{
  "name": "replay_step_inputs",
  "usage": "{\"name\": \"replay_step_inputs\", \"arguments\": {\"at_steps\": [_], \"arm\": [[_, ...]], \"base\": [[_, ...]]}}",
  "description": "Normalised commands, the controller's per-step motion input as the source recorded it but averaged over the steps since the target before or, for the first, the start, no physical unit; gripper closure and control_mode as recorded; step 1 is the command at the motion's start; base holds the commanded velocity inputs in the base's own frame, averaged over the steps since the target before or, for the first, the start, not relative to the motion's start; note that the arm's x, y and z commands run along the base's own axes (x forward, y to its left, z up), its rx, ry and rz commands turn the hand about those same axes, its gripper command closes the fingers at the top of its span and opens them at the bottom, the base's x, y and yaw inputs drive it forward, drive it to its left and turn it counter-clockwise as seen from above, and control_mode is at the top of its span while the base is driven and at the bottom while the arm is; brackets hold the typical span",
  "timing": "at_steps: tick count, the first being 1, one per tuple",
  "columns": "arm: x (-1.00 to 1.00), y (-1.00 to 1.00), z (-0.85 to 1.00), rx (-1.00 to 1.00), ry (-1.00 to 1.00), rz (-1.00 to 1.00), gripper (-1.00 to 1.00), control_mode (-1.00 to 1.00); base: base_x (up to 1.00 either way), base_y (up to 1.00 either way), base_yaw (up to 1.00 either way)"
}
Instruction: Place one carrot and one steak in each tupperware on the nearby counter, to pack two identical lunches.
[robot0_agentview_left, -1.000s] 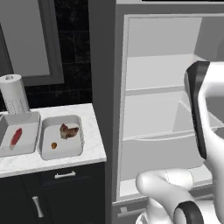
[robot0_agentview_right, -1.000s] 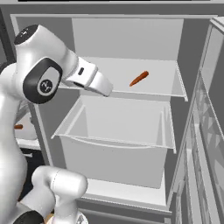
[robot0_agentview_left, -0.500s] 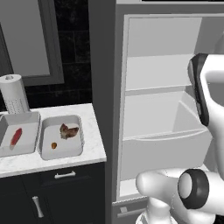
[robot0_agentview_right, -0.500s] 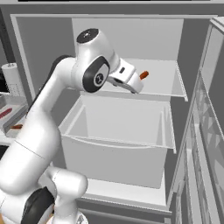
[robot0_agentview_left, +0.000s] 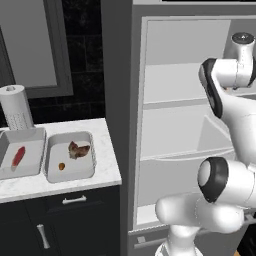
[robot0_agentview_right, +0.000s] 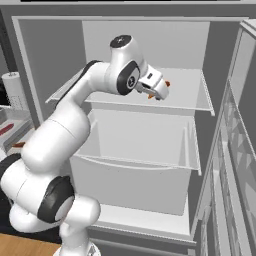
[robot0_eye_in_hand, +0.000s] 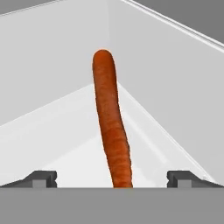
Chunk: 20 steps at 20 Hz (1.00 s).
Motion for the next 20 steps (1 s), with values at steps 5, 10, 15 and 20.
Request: {"name": "replay_step_inputs", "arguments": {"at_steps": [5,10,15,20], "arm": [[0.88,-0.33,-0.24,0.05,0.01,0.00,-1.00,-1.00],[0.76,-0.34,-0.37,0.04,0.01,0.00,1.00,-1.00],[0.18,-0.05,-0.77,0.00,-0.07,0.00,1.00,-1.00],[-0.11,0.00,-0.28,0.00,-0.01,0.02,1.00,-1.00]], "base": [[0.00,0.00,0.00],[0.00,0.00,0.00],[0.00,0.00,0.00],[0.00,0.00,0.00]]}}
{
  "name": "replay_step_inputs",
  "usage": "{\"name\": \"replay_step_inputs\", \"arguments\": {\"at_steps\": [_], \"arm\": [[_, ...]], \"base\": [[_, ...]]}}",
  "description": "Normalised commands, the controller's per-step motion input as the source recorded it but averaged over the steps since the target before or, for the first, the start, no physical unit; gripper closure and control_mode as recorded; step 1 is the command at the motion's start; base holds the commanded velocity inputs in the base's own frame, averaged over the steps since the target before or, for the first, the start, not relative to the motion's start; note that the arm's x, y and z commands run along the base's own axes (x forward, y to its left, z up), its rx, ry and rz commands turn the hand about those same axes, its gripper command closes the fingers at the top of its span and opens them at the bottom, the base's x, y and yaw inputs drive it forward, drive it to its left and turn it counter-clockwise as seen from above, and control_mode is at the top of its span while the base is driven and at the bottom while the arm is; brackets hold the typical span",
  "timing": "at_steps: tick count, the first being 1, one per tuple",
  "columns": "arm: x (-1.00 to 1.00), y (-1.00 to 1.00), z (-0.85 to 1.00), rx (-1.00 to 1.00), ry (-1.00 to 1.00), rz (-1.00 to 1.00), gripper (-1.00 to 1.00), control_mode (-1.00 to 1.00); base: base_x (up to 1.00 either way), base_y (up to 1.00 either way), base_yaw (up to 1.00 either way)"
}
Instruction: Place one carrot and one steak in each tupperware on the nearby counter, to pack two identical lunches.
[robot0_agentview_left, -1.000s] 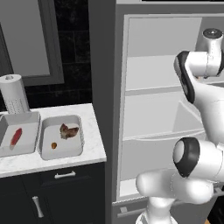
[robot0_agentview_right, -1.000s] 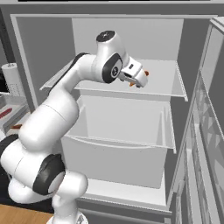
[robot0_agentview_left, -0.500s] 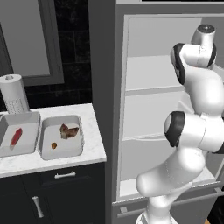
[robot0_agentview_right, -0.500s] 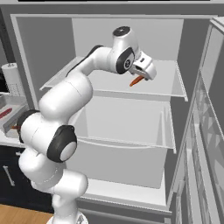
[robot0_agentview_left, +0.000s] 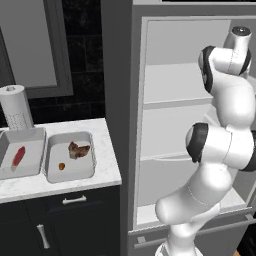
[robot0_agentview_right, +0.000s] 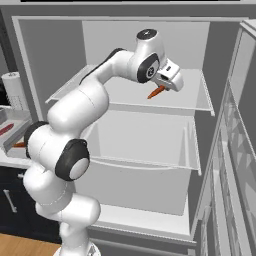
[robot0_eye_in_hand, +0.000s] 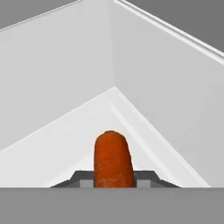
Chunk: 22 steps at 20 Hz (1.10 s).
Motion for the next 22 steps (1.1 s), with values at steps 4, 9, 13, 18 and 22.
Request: {"name": "replay_step_inputs", "arguments": {"at_steps": [4,9,13,18,22], "arm": [[-0.66,0.06,0.01,-0.01,0.00,0.04,1.00,-1.00],[-0.94,0.27,0.02,-0.12,0.01,0.05,1.00,-1.00],[-1.00,0.24,-0.28,-0.17,-0.10,0.08,1.00,-1.00],[-1.00,0.04,-0.27,-0.07,-0.12,0.08,1.00,-1.00],[-1.00,0.04,-0.20,-0.02,-0.08,0.08,1.00,-1.00]], "base": [[0.00,0.00,0.00],[0.00,0.00,0.00],[0.00,0.00,0.00],[0.00,0.00,0.00],[0.00,0.00,0.00]]}}
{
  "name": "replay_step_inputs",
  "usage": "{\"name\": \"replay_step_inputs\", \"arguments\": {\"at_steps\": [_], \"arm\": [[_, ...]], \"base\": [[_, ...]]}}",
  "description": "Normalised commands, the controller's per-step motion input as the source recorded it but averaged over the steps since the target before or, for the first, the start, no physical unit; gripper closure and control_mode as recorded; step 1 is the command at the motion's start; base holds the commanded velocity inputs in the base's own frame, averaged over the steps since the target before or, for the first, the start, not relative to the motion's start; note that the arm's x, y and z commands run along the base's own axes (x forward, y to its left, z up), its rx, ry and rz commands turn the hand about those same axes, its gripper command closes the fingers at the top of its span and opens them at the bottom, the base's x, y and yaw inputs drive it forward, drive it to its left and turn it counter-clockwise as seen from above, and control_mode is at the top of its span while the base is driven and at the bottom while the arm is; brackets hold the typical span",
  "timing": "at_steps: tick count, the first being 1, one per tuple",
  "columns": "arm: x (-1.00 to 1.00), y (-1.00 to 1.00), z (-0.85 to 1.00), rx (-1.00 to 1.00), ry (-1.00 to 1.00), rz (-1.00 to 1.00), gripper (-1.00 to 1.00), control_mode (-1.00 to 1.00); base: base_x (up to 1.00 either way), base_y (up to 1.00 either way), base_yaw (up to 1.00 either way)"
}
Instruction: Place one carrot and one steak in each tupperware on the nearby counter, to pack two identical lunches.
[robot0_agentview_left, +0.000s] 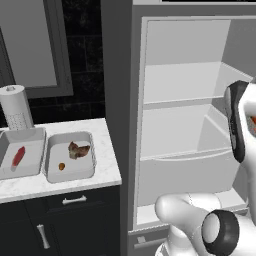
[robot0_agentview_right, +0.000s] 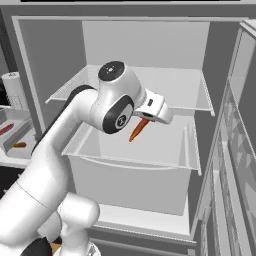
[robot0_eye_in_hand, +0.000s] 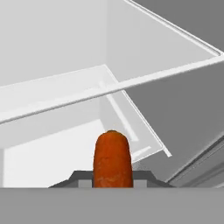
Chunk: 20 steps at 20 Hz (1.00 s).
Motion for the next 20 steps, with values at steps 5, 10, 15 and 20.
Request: {"name": "replay_step_inputs", "arguments": {"at_steps": [5,10,15,20], "arm": [[-0.91,0.42,-0.45,-0.08,-0.01,0.13,1.00,-1.00],[-0.58,0.27,-0.28,-0.04,-0.02,0.10,1.00,1.00],[0.00,0.00,0.00,0.00,0.00,0.00,1.00,1.00],[0.00,0.00,0.00,0.00,0.00,0.00,1.00,1.00]], "base": [[0.00,0.00,0.00],[-0.40,0.25,0.10],[-0.97,0.87,0.29],[-0.17,1.00,0.18]]}}
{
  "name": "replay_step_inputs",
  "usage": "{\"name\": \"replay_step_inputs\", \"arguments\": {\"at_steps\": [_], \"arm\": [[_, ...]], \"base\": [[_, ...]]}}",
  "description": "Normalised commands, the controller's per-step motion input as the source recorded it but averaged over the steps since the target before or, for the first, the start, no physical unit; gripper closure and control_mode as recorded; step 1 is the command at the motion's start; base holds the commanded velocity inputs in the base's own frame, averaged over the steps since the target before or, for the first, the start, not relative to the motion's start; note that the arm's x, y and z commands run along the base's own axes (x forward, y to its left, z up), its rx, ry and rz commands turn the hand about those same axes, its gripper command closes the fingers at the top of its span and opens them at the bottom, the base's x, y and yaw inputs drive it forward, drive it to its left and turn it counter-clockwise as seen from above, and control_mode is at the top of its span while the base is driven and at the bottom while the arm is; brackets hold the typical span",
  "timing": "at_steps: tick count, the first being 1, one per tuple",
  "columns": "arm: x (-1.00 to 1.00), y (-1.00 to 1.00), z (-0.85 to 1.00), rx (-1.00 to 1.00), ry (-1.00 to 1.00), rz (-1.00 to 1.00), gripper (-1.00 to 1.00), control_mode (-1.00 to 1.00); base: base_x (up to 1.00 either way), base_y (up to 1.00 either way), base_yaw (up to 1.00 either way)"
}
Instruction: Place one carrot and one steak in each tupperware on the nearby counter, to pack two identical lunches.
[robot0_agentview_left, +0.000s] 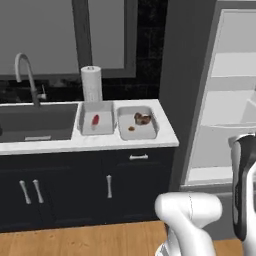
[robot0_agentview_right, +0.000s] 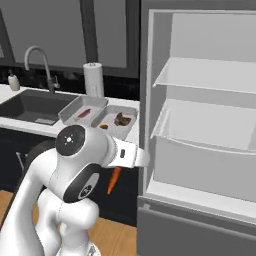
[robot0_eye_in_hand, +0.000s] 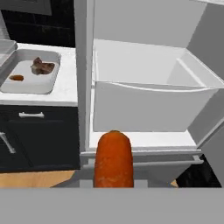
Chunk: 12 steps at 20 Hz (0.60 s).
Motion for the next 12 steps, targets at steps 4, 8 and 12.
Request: {"name": "replay_step_inputs", "arguments": {"at_steps": [4,8,12], "arm": [[0.00,0.00,0.00,0.00,0.00,0.00,1.00,1.00],[0.00,0.00,0.00,0.00,0.00,0.00,1.00,1.00],[0.00,0.00,0.00,0.00,0.00,0.00,1.00,1.00]], "base": [[0.38,1.00,0.11],[0.82,1.00,0.04],[1.00,1.00,0.00]]}}
